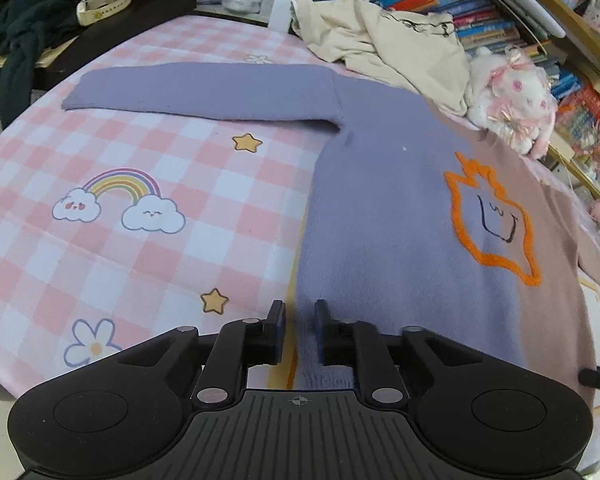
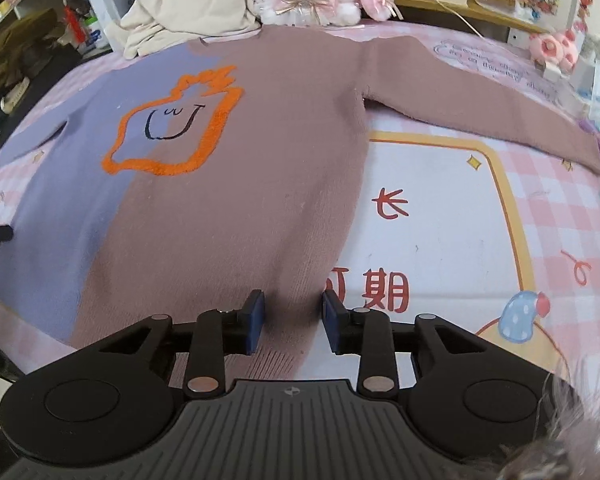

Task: Fold clothes

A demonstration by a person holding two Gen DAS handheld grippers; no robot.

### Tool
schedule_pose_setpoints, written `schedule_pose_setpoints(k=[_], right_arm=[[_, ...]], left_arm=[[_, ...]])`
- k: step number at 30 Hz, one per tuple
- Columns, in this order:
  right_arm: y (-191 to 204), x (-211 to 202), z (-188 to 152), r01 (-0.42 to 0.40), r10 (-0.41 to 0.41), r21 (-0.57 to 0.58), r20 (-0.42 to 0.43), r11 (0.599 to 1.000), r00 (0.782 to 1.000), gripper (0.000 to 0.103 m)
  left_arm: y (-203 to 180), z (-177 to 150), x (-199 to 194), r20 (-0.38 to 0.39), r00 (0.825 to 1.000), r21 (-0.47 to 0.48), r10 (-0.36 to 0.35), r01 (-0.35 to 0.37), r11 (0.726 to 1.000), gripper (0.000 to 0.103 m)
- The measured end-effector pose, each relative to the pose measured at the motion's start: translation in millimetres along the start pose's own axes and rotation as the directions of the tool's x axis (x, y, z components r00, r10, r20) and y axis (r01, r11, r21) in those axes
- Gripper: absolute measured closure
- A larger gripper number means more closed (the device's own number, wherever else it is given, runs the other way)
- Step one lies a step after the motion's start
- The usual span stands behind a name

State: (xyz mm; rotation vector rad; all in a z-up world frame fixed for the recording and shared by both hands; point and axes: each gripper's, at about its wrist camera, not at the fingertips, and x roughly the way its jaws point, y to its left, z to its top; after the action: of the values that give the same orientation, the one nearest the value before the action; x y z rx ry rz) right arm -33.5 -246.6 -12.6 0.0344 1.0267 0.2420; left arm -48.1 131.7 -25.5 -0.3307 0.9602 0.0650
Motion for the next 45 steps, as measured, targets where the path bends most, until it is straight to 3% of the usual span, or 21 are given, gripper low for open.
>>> schedule_pose_setpoints(k=[8,17,30,34,40,43,44,45], right_arm=[[12.8,2.1,-1.4,-0.004,0.007,-0.121,0.022,0.993,1.000,0.089],[16.6,0.5,-3.3,-0.033,0.032,-0.157,-0.007,0.987,0.999,0.089],[7.9,7.6,2.4,-0.060,0.063,-0.111,0.018,0.992,0.998,0.089],[9.4,6.6,1.1,-0.048,0.050,-0.100,0.020,0.994,0.999,0.088],[15.5,5.5,-2.0,0.037,-0.036,-0.041,0.035,0.998,0.999,0.075],[21.1,6.3,-5.3,0.126,-0.127,0.019,0.044,0.992,0.991,0.043],[22.9,5.9,-6.8,0.146,-0.149,0.058,0.043,0.988,0.988,0.041],[24.6,5.4,-8.3,0.166,-0.170,0.099,0.041,0.981,0.985,0.038]], left_arm=[[1.0,-13.4,-10.7,0.007,0.999,-0.015,0.042,-0.042,0.999,0.099],[4.1,-17.1,-13.5,0.021,0.998,-0.042,0.058,-0.057,0.997,0.099],[0.1,-18.2,-14.9,0.020,0.995,-0.071,0.101,-0.099,0.993,0.099],[2.7,-17.0,-14.7,0.014,0.996,-0.051,0.083,-0.082,0.995,0.099],[7.1,-17.4,-14.8,0.022,0.998,-0.063,0.053,-0.052,0.997,0.087],[4.3,-20.6,-16.3,0.042,0.999,-0.027,0.010,-0.009,1.000,0.064],[2.4,-20.4,-16.9,0.038,0.999,0.007,0.005,-0.005,1.000,0.055],[0.6,-19.2,-18.2,0.029,1.000,0.040,0.001,-0.002,0.999,0.054]])
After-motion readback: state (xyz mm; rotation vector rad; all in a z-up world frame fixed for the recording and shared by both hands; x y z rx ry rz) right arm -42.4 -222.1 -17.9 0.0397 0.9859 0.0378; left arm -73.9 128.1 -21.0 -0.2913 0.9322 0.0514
